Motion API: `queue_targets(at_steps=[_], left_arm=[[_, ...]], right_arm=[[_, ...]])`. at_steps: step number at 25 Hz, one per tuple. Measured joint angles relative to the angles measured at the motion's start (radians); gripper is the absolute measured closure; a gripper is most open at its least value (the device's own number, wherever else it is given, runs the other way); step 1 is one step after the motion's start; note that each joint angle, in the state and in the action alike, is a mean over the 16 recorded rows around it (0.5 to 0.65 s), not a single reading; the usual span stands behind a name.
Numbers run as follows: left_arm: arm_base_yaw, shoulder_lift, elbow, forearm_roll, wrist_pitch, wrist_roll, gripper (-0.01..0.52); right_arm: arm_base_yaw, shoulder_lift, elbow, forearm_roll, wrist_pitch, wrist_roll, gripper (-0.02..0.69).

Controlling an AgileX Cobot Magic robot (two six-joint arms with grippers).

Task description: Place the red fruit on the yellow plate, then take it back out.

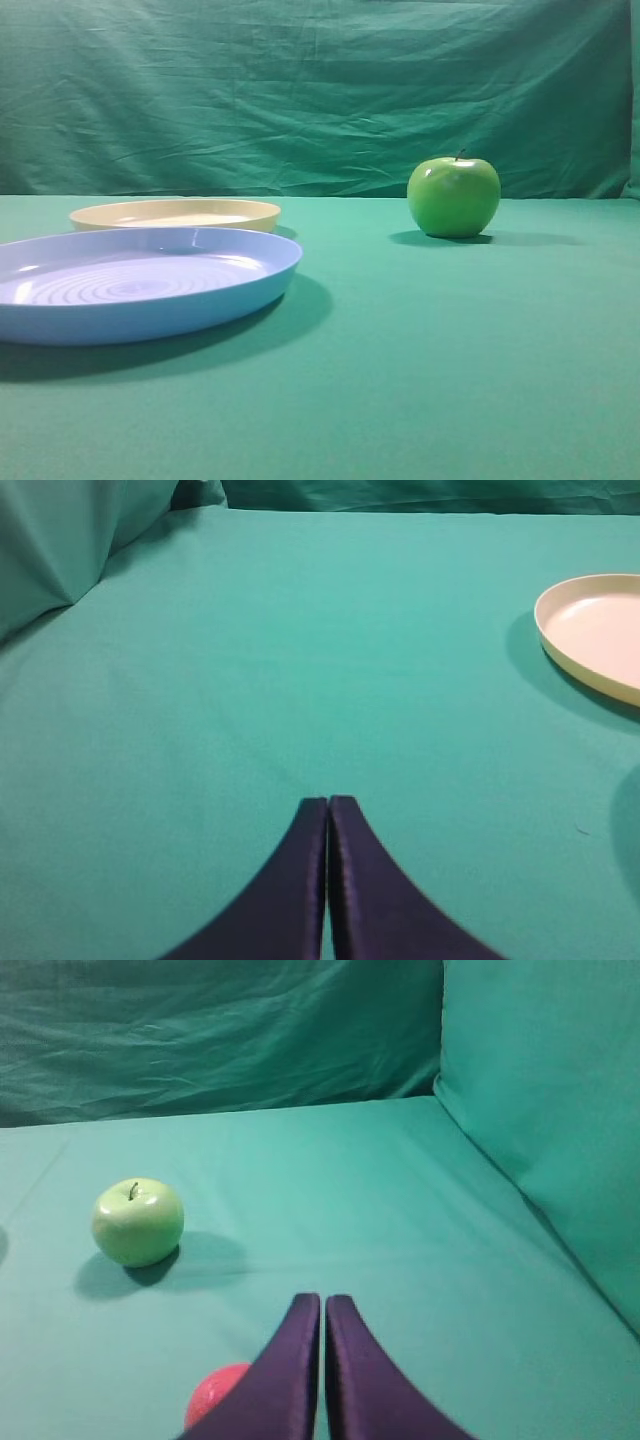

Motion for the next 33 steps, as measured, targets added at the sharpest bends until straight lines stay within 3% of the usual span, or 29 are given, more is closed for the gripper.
queue_targets(at_steps=[11, 33], left_arm=[[0.000, 0.000, 0.000, 0.000, 0.000, 0.001, 0.514], [0.000, 0.000, 0.000, 0.000, 0.000, 0.001, 0.514]], right_arm=[[-0.003, -0.037, 0.189, 0.010, -0.107, 0.002, 0.665], [-0.003, -0.038, 0.201, 0.015, -0.117, -0.006, 0.665]])
